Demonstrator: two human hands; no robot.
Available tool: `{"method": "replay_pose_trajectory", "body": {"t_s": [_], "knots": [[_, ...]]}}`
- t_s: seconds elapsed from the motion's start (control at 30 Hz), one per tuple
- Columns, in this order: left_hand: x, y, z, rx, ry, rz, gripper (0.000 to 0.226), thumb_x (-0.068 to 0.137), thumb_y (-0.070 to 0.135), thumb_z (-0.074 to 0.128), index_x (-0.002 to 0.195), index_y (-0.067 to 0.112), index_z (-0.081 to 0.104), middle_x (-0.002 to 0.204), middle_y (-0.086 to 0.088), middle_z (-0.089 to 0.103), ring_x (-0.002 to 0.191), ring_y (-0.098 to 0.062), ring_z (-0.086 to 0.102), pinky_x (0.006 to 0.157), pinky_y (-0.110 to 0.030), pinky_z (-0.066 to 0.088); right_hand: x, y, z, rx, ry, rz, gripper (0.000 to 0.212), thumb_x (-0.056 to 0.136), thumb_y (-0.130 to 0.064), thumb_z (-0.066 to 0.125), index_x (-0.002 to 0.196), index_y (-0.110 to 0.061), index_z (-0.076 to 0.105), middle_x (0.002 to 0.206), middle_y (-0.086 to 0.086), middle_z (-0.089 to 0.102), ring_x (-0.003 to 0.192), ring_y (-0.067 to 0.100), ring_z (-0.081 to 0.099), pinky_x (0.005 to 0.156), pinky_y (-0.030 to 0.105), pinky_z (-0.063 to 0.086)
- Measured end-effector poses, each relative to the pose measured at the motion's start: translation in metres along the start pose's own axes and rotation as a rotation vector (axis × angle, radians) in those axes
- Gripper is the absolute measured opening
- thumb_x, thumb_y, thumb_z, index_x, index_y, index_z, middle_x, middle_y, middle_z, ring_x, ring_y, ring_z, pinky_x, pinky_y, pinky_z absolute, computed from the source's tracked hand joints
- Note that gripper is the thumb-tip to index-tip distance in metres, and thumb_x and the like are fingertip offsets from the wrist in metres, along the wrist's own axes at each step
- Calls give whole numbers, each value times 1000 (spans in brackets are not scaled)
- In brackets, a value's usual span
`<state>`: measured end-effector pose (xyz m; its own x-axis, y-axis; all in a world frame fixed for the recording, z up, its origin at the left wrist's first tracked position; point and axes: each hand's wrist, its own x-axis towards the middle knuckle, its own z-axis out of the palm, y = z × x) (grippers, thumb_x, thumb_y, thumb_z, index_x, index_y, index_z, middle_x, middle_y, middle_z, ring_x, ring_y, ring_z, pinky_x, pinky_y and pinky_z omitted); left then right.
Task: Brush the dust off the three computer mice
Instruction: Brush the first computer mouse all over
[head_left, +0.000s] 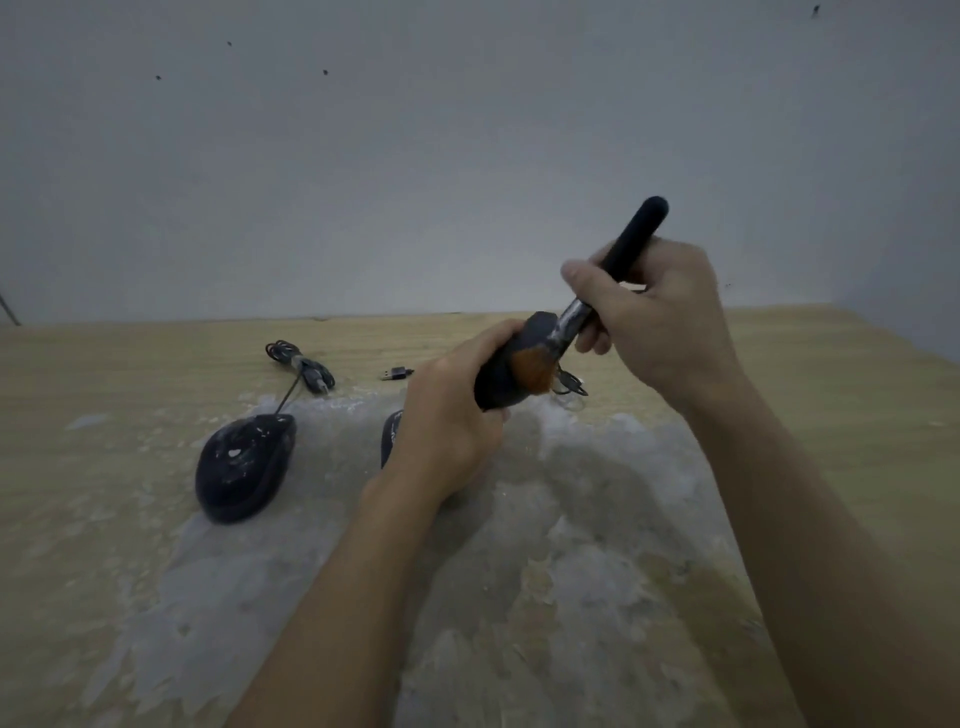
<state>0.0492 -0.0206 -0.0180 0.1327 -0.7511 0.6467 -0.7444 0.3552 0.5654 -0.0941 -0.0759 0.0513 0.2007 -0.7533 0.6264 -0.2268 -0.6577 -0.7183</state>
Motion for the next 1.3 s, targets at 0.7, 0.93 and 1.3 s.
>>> {"method": "replay_pose_trajectory", "body": {"t_s": [0.7,0.93,1.3], "knots": [[-4,5,2,-90,-48,-26,72,63,-10,71,127,20,54,111,20,56,104,1,53,86,-5,41,3,14,-1,-212,271,5,22,85,-25,61,77,-5,63,68,6,65,63,24,66,66,34,53],[-1,6,1,-231,129,-131,74,60,-5,77,126,19,54,114,11,60,104,-3,56,88,-32,53,-2,18,7,-54,-122,442,26,90,-18,51,82,4,61,80,22,68,74,33,66,67,37,51],[1,22,-5,-665,-19,-312,61,79,13,68,134,18,43,118,12,57,105,-4,62,82,-21,54,-5,14,6,350,-349,597,21,97,-21,44,98,-9,61,89,8,66,65,17,67,61,29,57]]}}
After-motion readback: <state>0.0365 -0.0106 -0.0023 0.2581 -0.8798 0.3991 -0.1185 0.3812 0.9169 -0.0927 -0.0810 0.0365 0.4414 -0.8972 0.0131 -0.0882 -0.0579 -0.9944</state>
